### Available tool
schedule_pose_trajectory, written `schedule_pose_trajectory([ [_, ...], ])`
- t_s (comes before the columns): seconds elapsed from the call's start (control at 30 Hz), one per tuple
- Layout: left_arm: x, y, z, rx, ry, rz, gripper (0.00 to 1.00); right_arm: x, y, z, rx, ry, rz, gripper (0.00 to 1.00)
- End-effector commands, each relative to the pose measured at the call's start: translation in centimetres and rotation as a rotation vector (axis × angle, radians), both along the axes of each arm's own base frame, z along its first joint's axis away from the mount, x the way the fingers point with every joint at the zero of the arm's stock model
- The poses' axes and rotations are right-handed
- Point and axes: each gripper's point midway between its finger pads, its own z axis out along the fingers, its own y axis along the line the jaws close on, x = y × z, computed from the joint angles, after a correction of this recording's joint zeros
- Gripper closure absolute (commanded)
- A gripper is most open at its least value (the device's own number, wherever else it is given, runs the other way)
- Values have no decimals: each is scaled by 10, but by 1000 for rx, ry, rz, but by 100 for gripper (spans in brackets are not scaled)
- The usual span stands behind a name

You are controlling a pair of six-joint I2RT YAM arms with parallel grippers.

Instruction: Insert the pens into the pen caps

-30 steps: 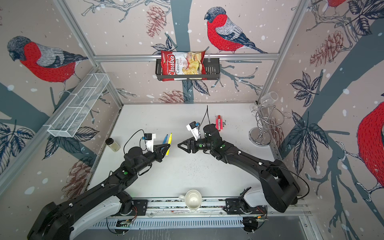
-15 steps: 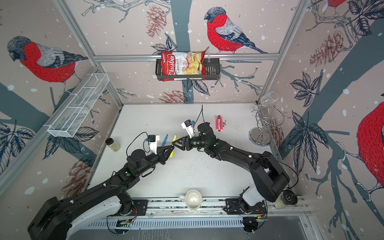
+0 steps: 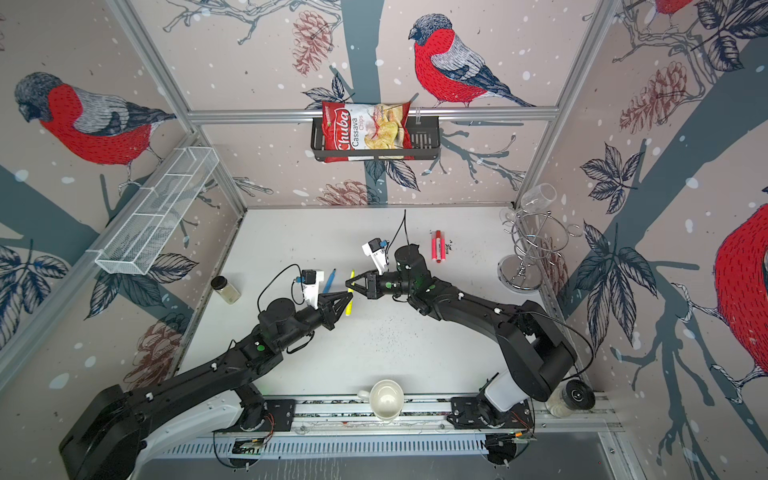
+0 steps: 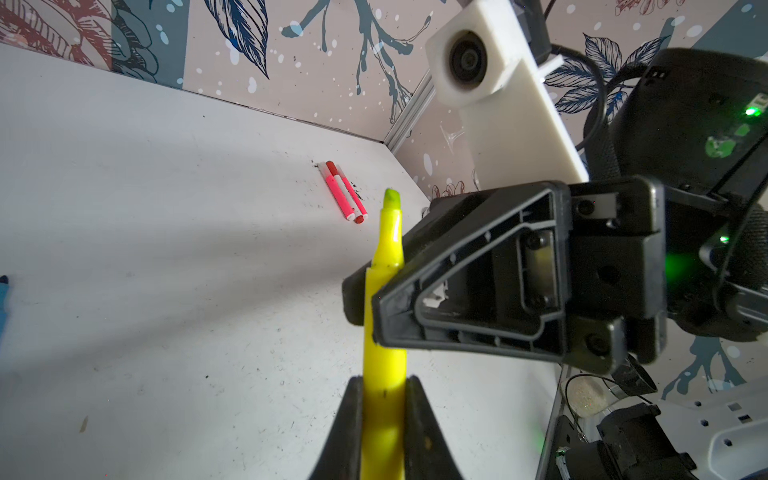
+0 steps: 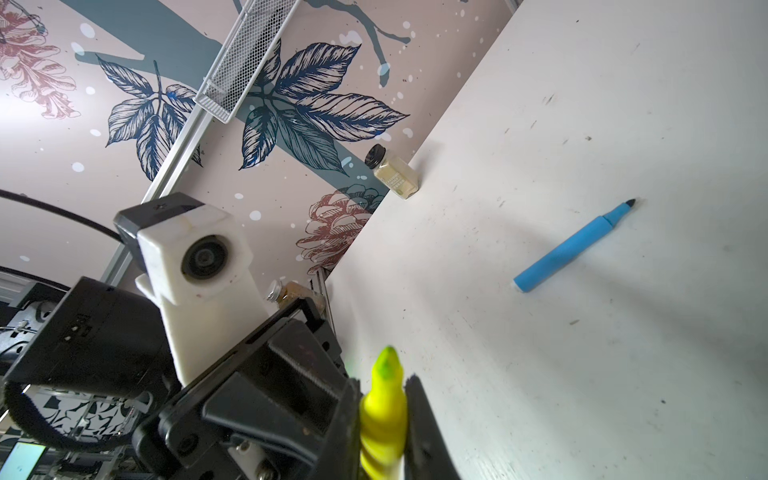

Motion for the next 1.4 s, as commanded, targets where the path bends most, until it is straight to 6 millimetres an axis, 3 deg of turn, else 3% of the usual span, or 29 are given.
schedule_pose_trajectory([
  [0.0, 0, -5, 19, -39, -53, -19, 83, 2, 0, 5, 8, -24, -5, 90],
  [0.13, 0, -6, 14, -4, -27, -23, 60, 5, -4, 7, -23, -49, -32, 90],
  [0.3, 0, -10, 4, 48, 5, -46, 59, 7, -11, 15, -47, -90, -58, 90],
  [0.8, -1, -23, 4, 54, 15, -109, 70, 2, -12, 26, -48, -121, -48, 88],
  [1.07, -2, -23, 2, 55, 15, -111, 100, 0, -14, 25, -50, -124, -44, 86],
  [1.1, -2, -23, 2, 55, 14, -108, 100, -1, -14, 26, -50, -125, -43, 84],
  [1.27, 0, -14, 1, 48, 5, -67, 100, 2, -20, 25, -71, -133, -77, 56],
  [1.37, 1, -7, 2, 44, -14, -32, 100, 15, -34, 20, -129, -128, -163, 50],
])
